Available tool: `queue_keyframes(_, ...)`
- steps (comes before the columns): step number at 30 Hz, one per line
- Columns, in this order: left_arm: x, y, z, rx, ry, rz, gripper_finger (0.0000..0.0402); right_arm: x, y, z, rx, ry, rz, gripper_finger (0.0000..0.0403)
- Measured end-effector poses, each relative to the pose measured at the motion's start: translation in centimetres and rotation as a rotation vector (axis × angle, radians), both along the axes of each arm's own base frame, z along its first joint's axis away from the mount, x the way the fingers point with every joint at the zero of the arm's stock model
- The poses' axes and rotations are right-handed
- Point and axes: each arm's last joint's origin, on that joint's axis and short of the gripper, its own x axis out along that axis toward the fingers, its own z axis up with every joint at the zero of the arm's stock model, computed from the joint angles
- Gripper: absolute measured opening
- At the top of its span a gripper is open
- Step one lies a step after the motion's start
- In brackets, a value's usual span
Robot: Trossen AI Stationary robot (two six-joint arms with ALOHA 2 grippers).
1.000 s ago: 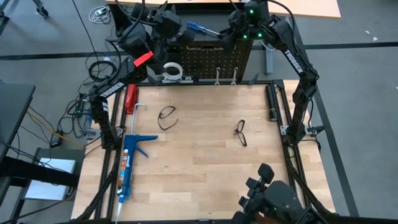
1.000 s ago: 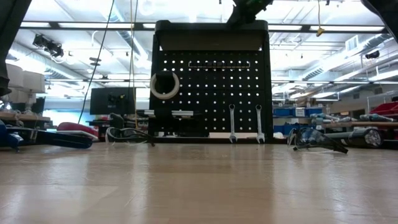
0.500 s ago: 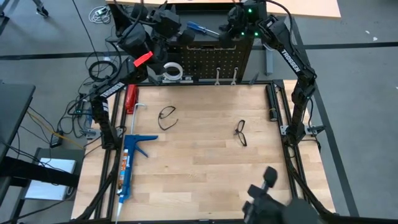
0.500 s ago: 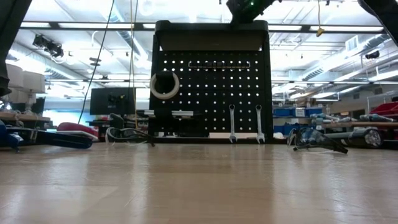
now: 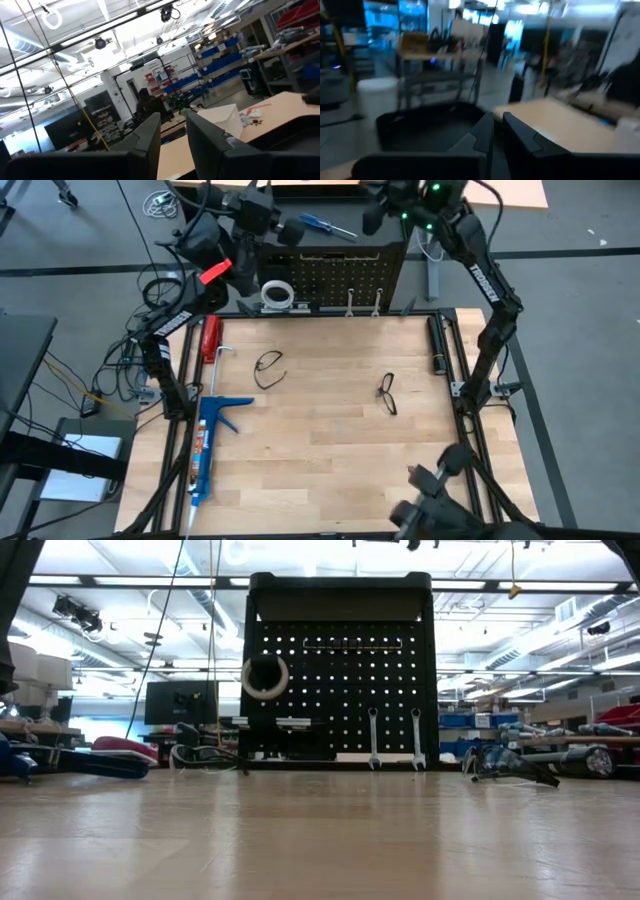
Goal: Hang tools onto peg board
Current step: Remove the blue screwdriver from the black pegboard
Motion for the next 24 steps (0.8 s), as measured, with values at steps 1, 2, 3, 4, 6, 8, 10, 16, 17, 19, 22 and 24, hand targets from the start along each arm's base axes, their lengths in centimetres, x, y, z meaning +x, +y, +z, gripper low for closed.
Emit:
queue_keyframes(1,0.0,0.0,0.0,-0.001,-0.010,-0.002,0.0099,0.2,-0.2,0.1,-0.033,-0.006,-0.008,0.0046)
queue_keyframes(2,-0.1,0.0,0.1,-0.002,-0.016,-0.004,0.0099,0.6,-0.4,0.2,-0.069,-0.020,-0.021,0.0045)
queue_keyframes(3,0.0,-0.1,0.1,-0.003,-0.021,-0.006,0.0099,1.1,-0.8,0.0,-0.087,-0.035,-0.047,0.0044)
queue_keyframes(4,0.0,-0.2,0.1,-0.004,-0.030,-0.008,0.0099,1.7,-1.3,-0.3,-0.100,-0.049,-0.084,0.0044)
queue_keyframes(6,0.1,-0.6,0.1,-0.012,-0.058,-0.022,0.0099,2.9,-2.0,-0.8,-0.128,-0.085,-0.171,0.0044)
queue_keyframes(8,0.2,-1.0,0.1,-0.017,-0.076,-0.035,0.0099,3.6,-2.7,-1.1,-0.167,-0.113,-0.254,0.0044)
queue_keyframes(10,0.3,-1.6,0.1,-0.017,-0.077,-0.054,0.0099,4.2,-3.6,-1.8,-0.178,-0.098,-0.308,0.0044)
queue_keyframes(16,0.9,-3.7,0.1,-0.009,-0.029,-0.108,0.0099,7.8,-5.2,-6.2,-0.135,0.065,-0.409,0.0030)
queue_keyframes(17,0.9,-3.9,0.2,-0.004,-0.011,-0.110,0.0099,8.1,-5.2,-6.4,-0.141,0.078,-0.423,0.0026)
queue_keyframes(19,1.0,-4.4,0.2,0.006,0.026,-0.111,0.0099,8.5,-5.2,-6.7,-0.166,0.117,-0.461,0.0019)
queue_keyframes(22,1.0,-4.8,0.2,-0.001,0.060,-0.090,0.0099,9.0,-5.0,-7.1,-0.186,0.169,-0.521,0.0011)
queue_keyframes(24,0.9,-4.8,0.1,-0.017,0.067,-0.063,0.0099,9.3,-4.7,-6.8,-0.204,0.129,-0.522,0.0009)
